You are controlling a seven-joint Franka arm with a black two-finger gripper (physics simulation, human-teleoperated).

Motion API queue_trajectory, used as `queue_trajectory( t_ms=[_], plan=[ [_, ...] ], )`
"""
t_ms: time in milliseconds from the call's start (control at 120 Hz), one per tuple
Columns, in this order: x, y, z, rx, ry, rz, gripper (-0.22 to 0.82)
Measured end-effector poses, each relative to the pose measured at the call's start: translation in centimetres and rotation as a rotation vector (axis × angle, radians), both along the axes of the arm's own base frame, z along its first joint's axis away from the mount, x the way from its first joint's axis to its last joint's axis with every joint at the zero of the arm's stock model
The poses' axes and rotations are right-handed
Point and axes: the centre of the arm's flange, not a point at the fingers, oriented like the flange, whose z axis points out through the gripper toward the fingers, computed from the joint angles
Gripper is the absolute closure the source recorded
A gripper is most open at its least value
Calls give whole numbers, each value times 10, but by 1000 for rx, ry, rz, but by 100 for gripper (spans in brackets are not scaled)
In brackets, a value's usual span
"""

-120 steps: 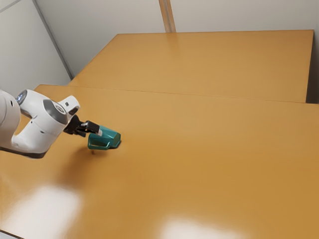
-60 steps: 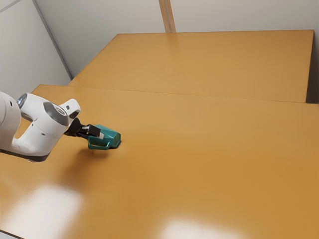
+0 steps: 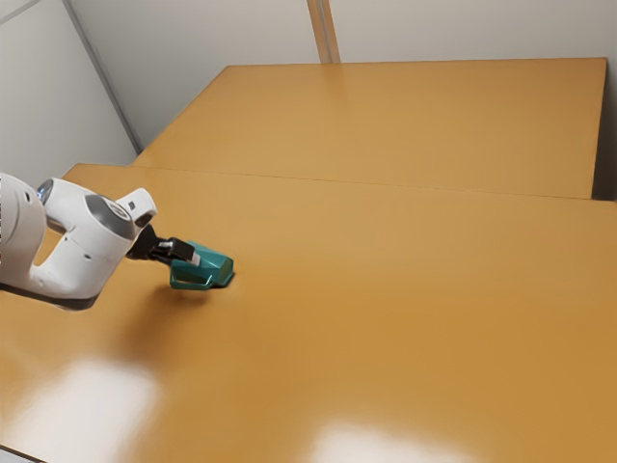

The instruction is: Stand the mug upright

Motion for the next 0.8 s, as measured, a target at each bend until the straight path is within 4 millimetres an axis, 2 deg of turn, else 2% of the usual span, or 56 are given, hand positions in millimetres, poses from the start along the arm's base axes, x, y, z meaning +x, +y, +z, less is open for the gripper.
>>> queue_trajectory(
  t_ms=[133, 300, 583, 733, 800],
  plan=[
    [6, 1, -3, 2, -2, 11, 14],
    [10, -13, -3, -14, -11, -3, 22],
    [16, -36, 18, -50, -64, -40, 29],
    [19, -49, 24, -61, -77, -62, 37],
    [21, -56, 25, -73, -83, -63, 45]
  ],
)
